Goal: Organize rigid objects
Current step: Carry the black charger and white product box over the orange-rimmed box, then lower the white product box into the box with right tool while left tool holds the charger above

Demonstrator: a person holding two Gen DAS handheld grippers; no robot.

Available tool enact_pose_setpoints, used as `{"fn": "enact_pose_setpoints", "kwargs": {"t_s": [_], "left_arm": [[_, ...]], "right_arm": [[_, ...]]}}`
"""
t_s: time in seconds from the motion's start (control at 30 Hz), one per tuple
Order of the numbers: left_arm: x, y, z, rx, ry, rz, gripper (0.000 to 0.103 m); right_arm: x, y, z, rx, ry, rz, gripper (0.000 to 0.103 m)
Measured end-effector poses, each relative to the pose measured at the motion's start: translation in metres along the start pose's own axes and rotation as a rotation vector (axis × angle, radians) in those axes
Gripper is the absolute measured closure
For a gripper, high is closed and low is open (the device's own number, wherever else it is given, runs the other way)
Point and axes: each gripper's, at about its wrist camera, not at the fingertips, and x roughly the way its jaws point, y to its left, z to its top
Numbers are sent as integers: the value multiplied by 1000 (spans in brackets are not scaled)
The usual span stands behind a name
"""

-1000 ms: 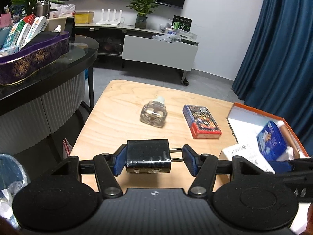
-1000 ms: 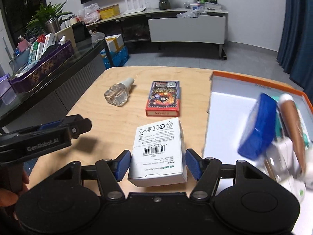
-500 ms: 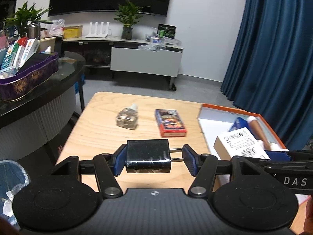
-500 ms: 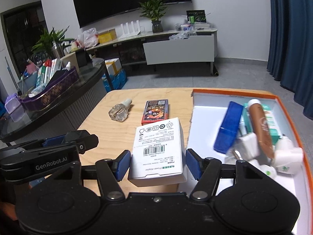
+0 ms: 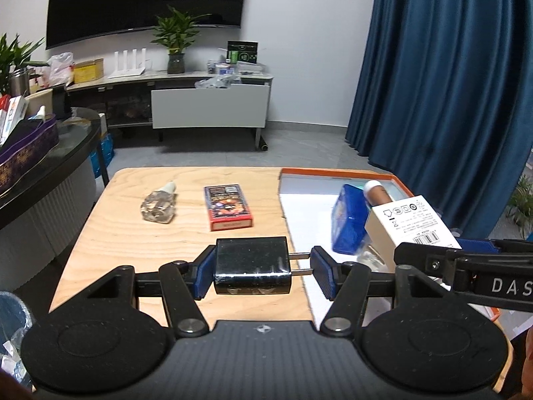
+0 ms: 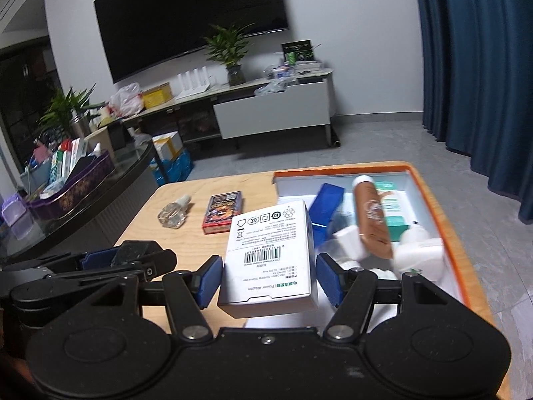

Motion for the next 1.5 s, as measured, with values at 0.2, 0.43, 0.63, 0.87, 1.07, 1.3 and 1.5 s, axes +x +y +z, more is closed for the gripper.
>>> {"fn": "enact_pose_setpoints", "kwargs": {"t_s": [0.2,0.43,0.63,0.87,1.07,1.3,1.5], "left_arm": [[0,-11,0,32,-6,-6,42],[1,-28,2,57,-9,-32,42],[2,-43,2,82,-7,-66,42],[5,-58,0,103,-2,-106,42],[7,-68,-1,120,4,-135,42],[12,-77,1,136,6,-155,42],[13,-81,2,140,6,-162,42]], "right_arm": [[-9,-15,-2,39,-18,-10,28],[-18,-28,-3,68,-38,-22,28],[-26,-39,-3,90,-55,-44,28],[-36,-55,-6,116,-67,-81,28],[-44,-71,-6,146,-79,-116,28],[-51,-87,-9,171,-88,-149,28],[-53,-95,-10,186,-88,-162,28]]}}
